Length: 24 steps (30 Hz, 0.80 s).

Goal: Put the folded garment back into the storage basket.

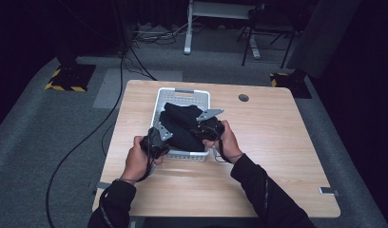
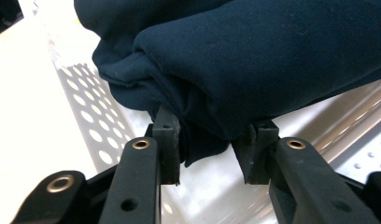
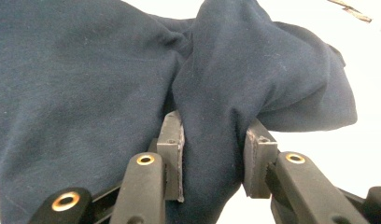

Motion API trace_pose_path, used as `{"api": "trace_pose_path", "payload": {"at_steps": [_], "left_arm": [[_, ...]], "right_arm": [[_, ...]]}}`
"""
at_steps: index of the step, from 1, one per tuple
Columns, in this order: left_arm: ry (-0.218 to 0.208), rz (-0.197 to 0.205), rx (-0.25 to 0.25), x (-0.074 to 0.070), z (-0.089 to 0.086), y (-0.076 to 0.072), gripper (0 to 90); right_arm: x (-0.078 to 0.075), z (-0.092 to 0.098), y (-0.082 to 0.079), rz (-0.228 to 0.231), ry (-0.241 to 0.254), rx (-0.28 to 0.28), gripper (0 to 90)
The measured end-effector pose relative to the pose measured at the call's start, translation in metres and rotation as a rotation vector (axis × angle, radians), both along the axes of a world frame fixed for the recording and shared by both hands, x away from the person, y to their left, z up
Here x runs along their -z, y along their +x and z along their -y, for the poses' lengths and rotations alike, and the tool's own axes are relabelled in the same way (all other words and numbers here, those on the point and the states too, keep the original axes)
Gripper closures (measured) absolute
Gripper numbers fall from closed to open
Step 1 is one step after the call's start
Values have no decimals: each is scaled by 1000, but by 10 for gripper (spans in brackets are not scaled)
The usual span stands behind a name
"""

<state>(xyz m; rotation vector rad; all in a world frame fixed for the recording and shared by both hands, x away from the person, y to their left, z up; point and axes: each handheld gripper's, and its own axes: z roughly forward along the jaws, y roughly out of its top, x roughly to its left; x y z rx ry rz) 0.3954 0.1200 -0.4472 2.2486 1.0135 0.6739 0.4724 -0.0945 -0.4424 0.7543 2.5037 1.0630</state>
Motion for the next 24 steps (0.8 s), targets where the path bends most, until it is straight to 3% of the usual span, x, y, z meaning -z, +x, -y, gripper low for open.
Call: {"api": "trace_pose_path", "payload": {"at_steps": [8, 11, 24], "left_arm": [[-23, -18, -18, -1, -4, 3, 566], [-4, -5, -22, -2, -3, 1, 563], [0, -6, 2, -11, -7, -5, 460]], "right_arm": [[4, -1, 4, -19, -20, 18, 641], [6, -1, 5, -18, -29, 16, 631], [8, 0, 7, -1, -46, 50, 594]]}}
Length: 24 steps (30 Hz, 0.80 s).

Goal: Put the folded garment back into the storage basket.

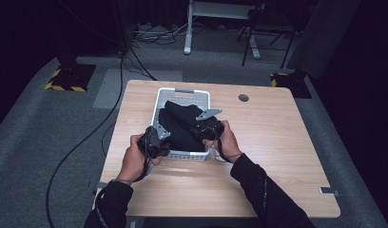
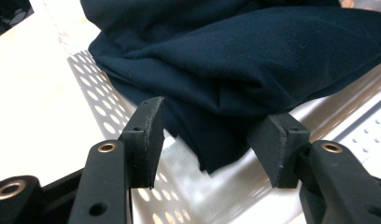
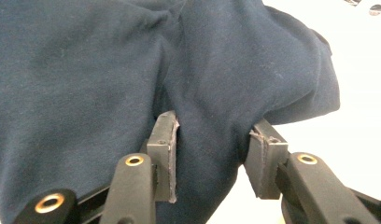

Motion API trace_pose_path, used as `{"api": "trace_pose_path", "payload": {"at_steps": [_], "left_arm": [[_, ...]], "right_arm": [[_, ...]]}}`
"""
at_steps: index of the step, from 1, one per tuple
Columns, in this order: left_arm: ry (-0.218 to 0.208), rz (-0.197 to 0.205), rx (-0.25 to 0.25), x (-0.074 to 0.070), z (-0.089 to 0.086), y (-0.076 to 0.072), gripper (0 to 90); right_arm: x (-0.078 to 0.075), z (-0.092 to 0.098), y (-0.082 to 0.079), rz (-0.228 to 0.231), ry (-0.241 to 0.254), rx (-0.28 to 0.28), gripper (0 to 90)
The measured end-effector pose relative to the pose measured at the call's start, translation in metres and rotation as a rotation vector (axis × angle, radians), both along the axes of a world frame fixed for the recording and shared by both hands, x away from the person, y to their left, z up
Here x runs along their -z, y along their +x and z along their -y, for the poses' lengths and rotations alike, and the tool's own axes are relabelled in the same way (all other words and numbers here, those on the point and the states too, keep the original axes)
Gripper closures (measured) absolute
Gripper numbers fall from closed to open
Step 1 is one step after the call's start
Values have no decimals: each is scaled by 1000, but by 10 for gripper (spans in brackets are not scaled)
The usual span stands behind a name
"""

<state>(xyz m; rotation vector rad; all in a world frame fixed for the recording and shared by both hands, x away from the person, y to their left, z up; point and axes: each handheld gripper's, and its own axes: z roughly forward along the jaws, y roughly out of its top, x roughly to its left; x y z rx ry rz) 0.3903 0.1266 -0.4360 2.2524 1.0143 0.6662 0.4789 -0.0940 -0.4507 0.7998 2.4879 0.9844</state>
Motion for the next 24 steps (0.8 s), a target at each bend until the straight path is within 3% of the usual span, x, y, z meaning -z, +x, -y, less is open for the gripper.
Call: {"api": "trace_pose_path", "payload": {"at_steps": [6, 9, 11, 18, 24], "left_arm": [[-46, -4, 25, -4, -7, -3, 379], [-95, -19, 17, -6, -13, -1, 292], [-127, -39, 15, -6, -17, 0, 238], [-199, -51, 33, -5, -17, -2, 114], [-213, -62, 59, -5, -12, -5, 54]], "right_arm": [[0, 0, 1, 5, -3, 9, 567], [0, 1, 1, 10, -2, 14, 549], [-1, 1, 1, 10, -6, 17, 523], [-2, -2, -1, 36, -27, 22, 406], [-3, -4, -1, 42, -25, 12, 269]]}}
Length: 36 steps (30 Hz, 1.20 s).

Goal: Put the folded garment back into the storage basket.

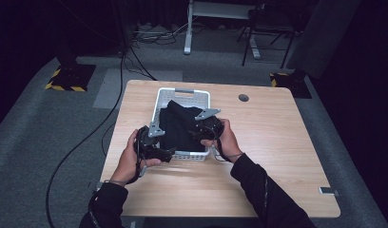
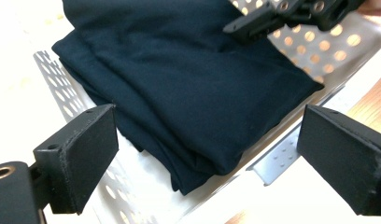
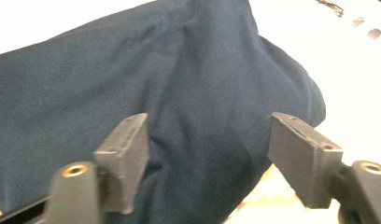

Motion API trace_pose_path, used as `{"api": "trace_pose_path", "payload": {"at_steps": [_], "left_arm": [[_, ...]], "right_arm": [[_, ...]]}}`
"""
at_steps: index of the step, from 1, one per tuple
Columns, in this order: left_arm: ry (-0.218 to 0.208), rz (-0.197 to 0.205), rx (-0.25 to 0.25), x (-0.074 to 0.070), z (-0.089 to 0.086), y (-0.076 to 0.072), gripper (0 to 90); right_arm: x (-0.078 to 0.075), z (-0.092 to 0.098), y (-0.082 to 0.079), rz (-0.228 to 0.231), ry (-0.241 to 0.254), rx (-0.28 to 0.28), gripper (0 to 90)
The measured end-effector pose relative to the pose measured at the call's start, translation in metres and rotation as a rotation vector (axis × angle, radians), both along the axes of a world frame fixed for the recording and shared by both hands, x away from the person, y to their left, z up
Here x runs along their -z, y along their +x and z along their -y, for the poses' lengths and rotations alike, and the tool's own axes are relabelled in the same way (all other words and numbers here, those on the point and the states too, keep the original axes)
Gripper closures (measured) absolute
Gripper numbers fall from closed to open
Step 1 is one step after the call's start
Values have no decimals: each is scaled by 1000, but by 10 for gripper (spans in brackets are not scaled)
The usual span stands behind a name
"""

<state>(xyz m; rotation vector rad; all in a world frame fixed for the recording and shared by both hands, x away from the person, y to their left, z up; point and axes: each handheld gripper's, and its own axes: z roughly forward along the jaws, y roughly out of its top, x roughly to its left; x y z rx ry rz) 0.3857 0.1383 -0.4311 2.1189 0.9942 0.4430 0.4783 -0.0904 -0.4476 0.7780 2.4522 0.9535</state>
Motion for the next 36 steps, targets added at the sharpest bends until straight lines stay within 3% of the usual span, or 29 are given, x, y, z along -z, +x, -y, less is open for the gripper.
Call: {"api": "trace_pose_path", "payload": {"at_steps": [4, 8, 11, 22, 29, 36], "left_arm": [[5, 7, 5, -1, 1, -1, 42], [7, 5, 23, -2, 3, -4, 36], [49, 17, 18, -3, 8, -6, 32], [98, 41, 50, -4, 17, -13, 30], [88, 65, 50, -8, 21, -17, 34], [175, 97, 43, -9, 31, -24, 32]], "right_arm": [[1, -3, -1, 11, -22, -18, 209], [1, -3, -2, 33, -12, -9, 119], [0, -3, -3, 40, -14, -12, 74], [-1, -4, -3, 48, -60, -27, 46], [-5, -4, -4, 43, -82, -41, 44], [-10, -1, -4, 35, -104, -53, 44]]}}
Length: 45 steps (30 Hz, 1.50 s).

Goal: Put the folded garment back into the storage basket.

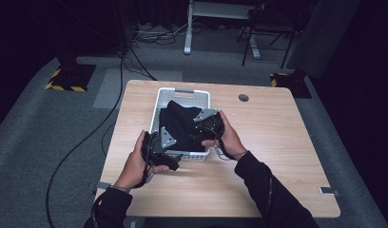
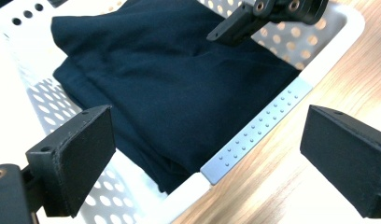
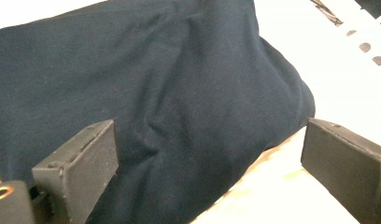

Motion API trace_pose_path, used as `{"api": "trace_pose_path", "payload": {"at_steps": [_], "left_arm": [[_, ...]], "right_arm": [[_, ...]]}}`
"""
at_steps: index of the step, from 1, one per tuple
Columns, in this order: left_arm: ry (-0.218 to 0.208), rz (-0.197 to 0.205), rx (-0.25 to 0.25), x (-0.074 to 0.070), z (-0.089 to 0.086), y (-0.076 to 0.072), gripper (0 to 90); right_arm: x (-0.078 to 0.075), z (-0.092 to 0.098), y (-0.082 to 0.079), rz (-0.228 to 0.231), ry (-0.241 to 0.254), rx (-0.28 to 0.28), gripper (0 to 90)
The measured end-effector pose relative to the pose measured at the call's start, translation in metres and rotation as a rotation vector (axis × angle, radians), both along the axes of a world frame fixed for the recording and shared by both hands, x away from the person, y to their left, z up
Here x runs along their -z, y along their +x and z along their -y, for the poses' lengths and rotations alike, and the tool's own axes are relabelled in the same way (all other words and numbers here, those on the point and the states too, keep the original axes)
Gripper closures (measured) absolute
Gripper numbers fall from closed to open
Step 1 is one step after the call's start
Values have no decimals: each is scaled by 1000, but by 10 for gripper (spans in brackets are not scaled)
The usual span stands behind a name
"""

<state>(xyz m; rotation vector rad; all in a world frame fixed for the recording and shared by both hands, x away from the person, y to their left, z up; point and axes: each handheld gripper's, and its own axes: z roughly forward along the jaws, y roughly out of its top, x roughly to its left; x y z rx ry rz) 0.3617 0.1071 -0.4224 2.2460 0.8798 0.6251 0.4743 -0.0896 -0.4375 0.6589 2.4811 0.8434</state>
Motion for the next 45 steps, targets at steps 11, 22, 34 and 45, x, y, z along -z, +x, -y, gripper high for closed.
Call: {"api": "trace_pose_path", "payload": {"at_steps": [11, 22, 34, 45], "left_arm": [[26, 18, 22, -1, 10, -6, 28], [18, 42, 24, -3, 18, -13, 34], [11, 67, 31, -4, 28, -22, 37], [-7, 88, 43, -6, 34, -29, 24]], "right_arm": [[-6, 5, -1, 1, -18, -9, 50], [-16, 10, -5, 20, -35, -30, 52], [-27, 20, -12, 33, -41, -49, 51], [-39, 29, -26, 54, -59, -80, 46]]}}
